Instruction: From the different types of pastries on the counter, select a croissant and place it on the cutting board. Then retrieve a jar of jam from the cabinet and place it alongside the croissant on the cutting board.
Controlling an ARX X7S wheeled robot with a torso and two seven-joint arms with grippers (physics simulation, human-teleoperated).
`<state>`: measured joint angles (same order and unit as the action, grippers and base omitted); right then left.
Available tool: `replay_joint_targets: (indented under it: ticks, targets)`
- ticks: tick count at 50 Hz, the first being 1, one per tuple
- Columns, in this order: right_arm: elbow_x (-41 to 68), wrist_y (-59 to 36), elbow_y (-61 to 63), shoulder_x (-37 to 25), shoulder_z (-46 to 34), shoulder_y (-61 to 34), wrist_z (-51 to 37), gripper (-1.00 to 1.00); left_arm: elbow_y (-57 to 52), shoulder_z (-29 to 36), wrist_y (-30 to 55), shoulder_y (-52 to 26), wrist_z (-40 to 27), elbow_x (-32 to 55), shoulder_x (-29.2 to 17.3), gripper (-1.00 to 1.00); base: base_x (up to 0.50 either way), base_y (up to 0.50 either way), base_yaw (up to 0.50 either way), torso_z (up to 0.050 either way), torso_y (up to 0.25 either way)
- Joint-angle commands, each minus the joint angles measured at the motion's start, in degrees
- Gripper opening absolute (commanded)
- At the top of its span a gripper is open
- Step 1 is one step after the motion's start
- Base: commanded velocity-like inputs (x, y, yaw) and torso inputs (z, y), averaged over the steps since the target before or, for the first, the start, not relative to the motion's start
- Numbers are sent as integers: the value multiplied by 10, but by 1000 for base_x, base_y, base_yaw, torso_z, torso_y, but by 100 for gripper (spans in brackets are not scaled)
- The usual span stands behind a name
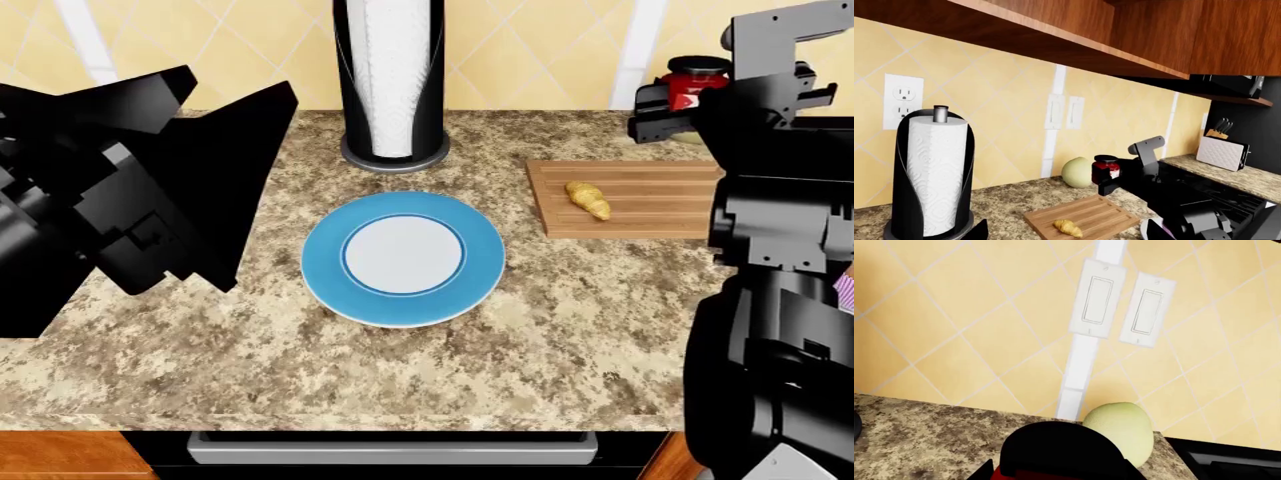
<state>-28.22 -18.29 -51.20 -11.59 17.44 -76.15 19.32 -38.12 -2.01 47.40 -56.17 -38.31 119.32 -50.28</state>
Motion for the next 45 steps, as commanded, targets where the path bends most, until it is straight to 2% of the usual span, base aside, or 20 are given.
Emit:
replay_joint_targets:
  ticks: [1, 20, 45]
  targets:
    - [-11, 1, 4, -3, -10, -8, 9, -100, 0, 6, 2, -9, 0, -2, 0, 100, 0, 0, 0, 0, -90]
    - [-11, -14, 18, -7, -10, -11, 7, -100, 3, 12, -1, -23, -3, 3, -2, 100, 0, 0, 0, 0, -105]
    - [-10, -30, 27, -11, -14, -9, 12, -100, 1, 13, -1, -19, 3, -2, -3, 100, 0, 0, 0, 0, -55]
